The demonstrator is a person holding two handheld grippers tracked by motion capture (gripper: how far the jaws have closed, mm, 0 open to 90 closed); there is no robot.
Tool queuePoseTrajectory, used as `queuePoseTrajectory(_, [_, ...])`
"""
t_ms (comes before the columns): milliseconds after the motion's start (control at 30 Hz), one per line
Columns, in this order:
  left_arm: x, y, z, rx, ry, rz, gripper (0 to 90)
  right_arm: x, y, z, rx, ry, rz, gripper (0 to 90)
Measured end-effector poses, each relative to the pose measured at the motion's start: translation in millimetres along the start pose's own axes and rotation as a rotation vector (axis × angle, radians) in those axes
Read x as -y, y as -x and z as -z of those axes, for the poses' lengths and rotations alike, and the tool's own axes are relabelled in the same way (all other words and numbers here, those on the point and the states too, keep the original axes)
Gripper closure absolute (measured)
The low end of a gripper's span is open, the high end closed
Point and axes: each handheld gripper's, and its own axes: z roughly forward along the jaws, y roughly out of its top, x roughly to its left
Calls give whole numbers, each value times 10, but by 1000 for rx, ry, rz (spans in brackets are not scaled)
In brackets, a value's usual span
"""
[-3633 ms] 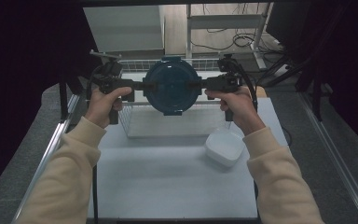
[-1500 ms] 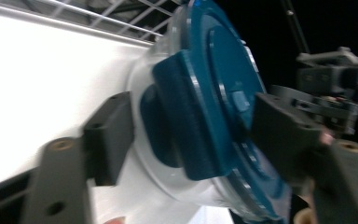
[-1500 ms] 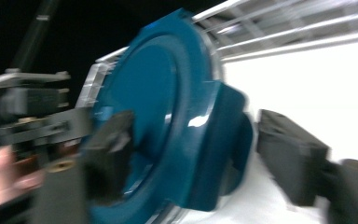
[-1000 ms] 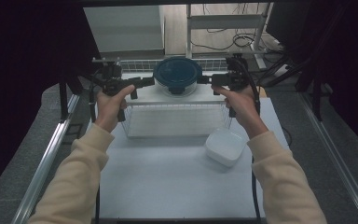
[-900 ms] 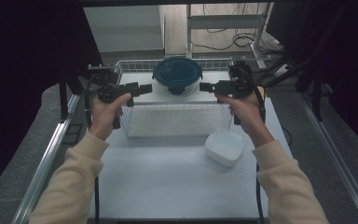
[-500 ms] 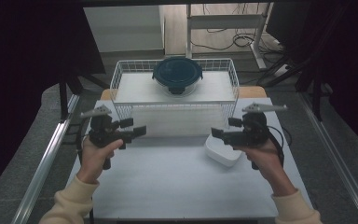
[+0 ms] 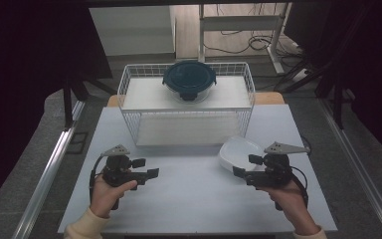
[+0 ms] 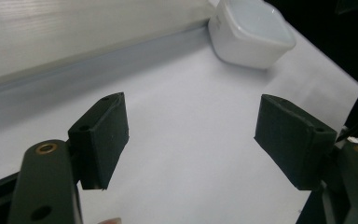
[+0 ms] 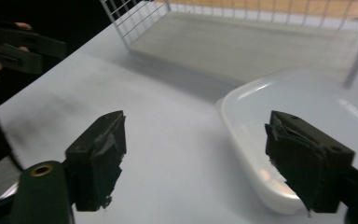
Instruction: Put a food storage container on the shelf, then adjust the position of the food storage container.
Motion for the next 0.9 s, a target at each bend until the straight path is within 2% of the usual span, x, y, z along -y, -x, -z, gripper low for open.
queuePoseTrajectory(200, [23,42,19,-23,-7,-30,251,-6,-2,-24,15,-11,24,241])
queuePoseTrajectory(267, [39,40,39,-20,-15,-33,249,-13,6,-40,35,-10,34,242])
queuePoseTrajectory(567, [19,43,-4,-20,-36,-57,239,32,34,-95,40,-58,33,303])
queuePoseTrajectory(733, [32,0,-3,-23,-38,-40,239,40,62,-104,41,-65,18,319])
queuePoseTrajectory(900, [35,-6,-19,-26,-47,-41,239,53,116,-110,71,-77,26,354])
